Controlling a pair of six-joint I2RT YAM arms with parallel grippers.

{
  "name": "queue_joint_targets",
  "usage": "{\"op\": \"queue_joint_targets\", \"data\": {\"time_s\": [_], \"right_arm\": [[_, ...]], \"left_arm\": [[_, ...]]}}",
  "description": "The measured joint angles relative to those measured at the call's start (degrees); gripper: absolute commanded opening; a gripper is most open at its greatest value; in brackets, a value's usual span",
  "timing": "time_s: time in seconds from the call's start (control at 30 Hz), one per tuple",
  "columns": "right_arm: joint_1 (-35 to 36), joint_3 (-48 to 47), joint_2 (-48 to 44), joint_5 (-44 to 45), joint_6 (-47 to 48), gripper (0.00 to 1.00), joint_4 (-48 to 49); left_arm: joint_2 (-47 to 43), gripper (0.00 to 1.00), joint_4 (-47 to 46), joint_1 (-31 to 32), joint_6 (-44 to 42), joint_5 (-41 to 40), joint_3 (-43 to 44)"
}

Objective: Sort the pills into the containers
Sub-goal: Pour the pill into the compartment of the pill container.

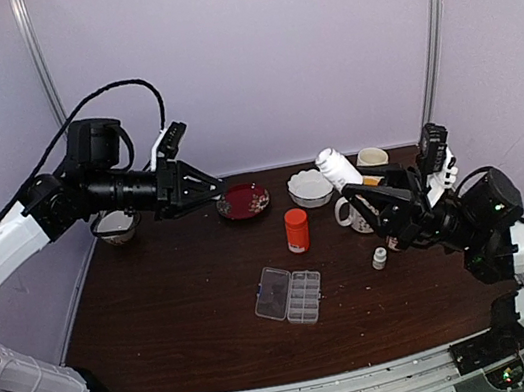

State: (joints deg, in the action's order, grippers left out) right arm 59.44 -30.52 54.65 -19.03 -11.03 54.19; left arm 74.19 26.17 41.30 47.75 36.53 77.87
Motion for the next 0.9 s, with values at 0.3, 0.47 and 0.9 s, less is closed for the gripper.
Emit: {"op": "queue_joint_targets", "data": {"time_s": [0.3,0.47,0.9], "right_arm": [[-0.1,0.0,1.5,0.7,-2.2,0.00,0.6],[-0.1,-2.2,2.7,-0.7,-1.8,0.00,-9.1],[-1.4,9.0,2.1,0.8,-4.5,0.00,-21.9]], "left_arm": [[0.5,0.16,14.6,0.0,-12.3,-10.3,0.4],[2.1,0.22,16.3,0.0,-16.0,-15.4,-3.0],[8.7,0.23,10.8,0.0,-20.0,-25.0,-15.7]]}}
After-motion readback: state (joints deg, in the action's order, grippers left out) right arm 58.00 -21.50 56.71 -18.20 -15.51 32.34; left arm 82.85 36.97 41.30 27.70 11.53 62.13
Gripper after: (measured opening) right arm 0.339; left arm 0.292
